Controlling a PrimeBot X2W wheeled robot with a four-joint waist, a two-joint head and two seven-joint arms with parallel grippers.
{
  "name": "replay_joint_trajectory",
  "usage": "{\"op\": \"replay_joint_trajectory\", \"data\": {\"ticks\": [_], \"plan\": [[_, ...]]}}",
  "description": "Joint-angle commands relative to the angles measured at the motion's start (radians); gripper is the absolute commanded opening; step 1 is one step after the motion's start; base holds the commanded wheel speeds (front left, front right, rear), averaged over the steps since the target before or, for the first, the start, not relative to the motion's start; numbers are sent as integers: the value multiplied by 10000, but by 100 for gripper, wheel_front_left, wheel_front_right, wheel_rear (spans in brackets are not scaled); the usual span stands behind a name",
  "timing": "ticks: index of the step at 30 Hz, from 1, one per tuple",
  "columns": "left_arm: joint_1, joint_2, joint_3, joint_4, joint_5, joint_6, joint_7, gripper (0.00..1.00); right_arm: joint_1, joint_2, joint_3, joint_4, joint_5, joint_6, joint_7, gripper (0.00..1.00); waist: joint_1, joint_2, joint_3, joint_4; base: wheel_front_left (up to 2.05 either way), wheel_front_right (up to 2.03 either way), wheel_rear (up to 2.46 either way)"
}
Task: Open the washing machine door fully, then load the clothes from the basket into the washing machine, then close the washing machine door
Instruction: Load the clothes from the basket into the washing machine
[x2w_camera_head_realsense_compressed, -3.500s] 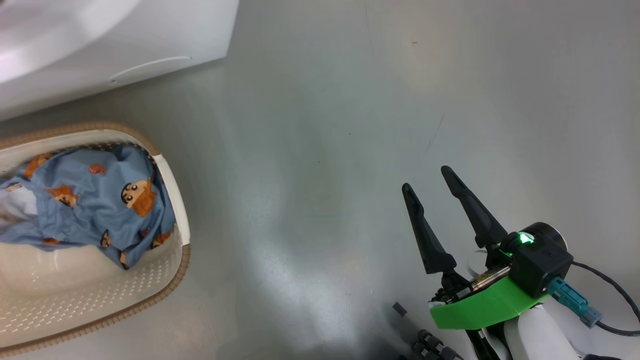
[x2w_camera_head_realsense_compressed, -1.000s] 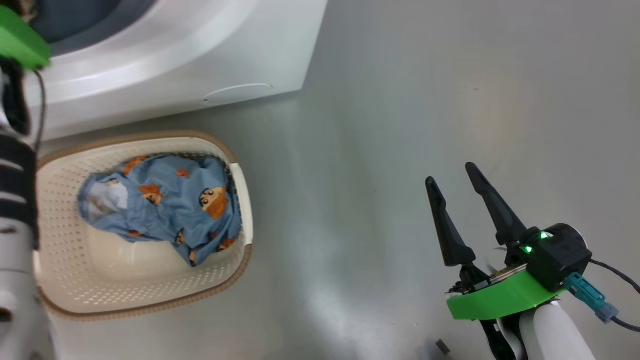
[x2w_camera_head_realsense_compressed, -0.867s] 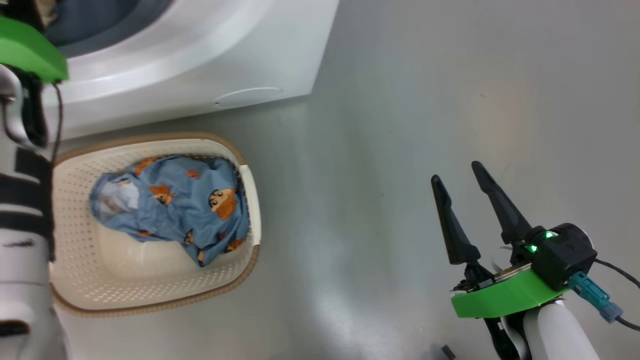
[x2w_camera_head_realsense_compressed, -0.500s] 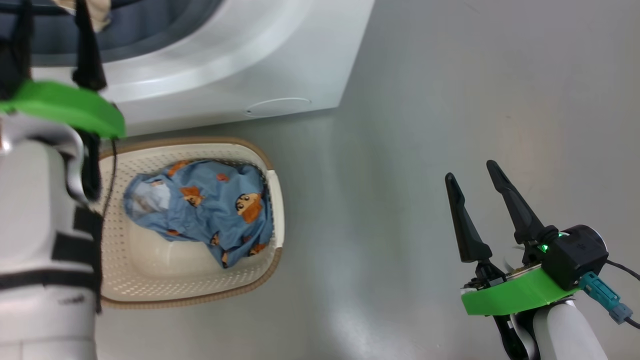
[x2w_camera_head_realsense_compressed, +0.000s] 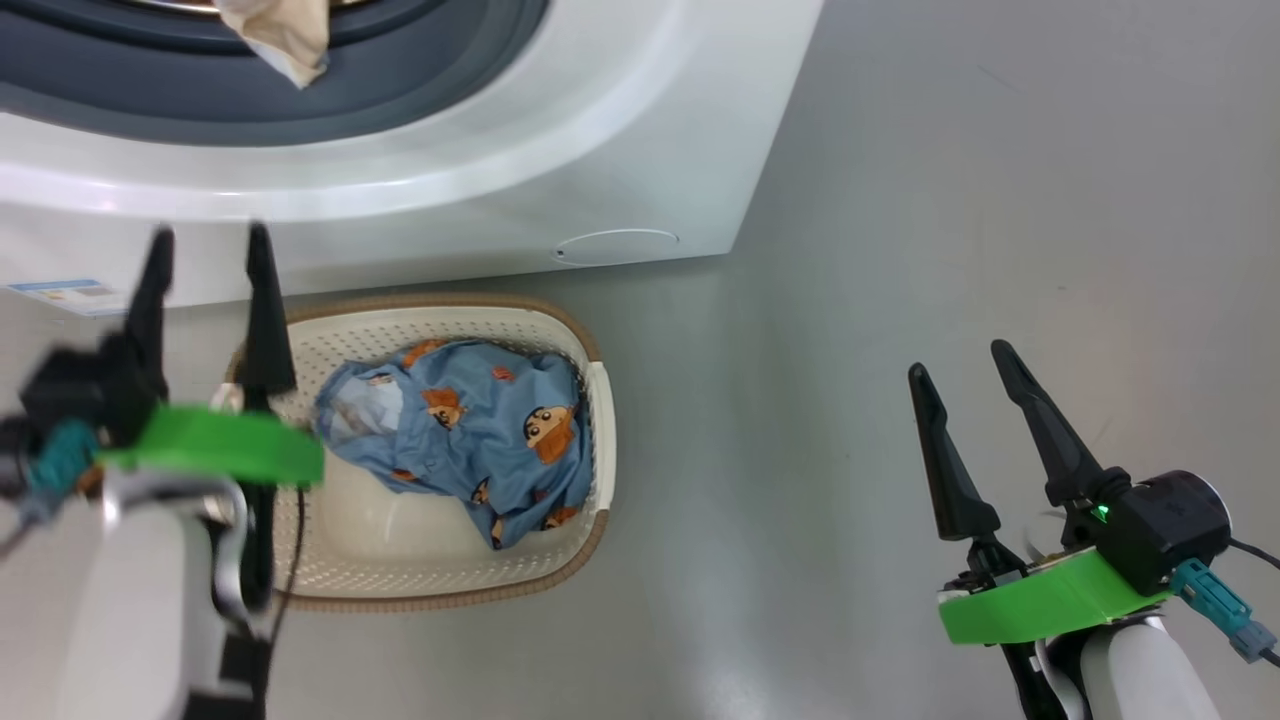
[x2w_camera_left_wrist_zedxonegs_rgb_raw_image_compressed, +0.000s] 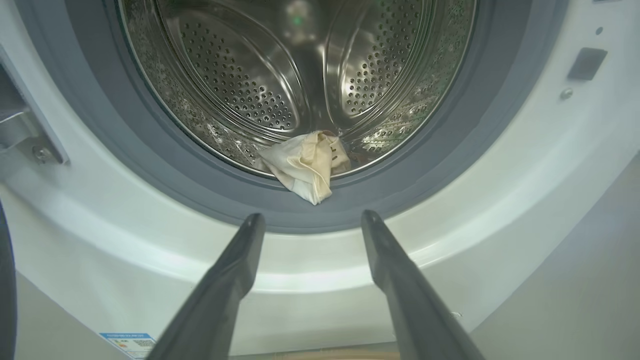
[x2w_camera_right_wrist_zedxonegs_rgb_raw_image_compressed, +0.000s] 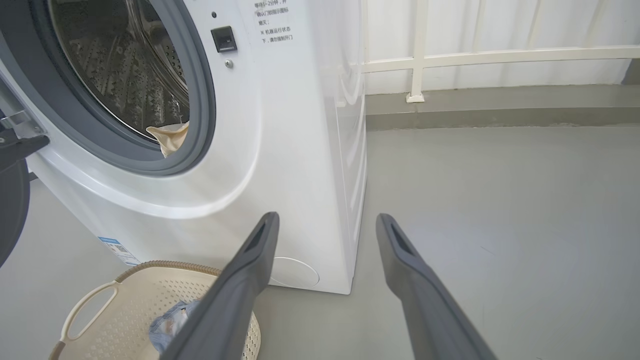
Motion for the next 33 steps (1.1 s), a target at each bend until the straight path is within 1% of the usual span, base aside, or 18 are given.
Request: {"op": "replay_joint_trajectory", "data": {"ticks": [1,9,13,20,27,33], "plan": [[519,243,315,-496,-64,72,-64,100,220,-38,203,-235,-182,16,-48,100,0,0,-74,89,0,0,0],[2388,-23,480,-1446,-203,163,-64,100,434,-177,75,-190,-165,16,-48,100,0,0,-375,265,0,0,0],[3093,-149,531,-1807,-225,114,-64,100,569,-237,11,-163,-142,16,-48,100,0,0,-571,364,0,0,0],[4032,-264,729,-2656,2,-13,-64,100,719,-258,-39,-211,-116,16,-48,100,0,0,-827,332,0,0,0],[4849,-304,1077,-2929,-41,-98,-64,100,992,-220,-237,-278,-77,16,-48,100,0,0,-984,219,0,0,0],[5134,-312,1113,-3118,-174,-25,-64,100,1185,-169,-348,-317,-53,16,-48,100,0,0,-1032,151,0,0,0]]}}
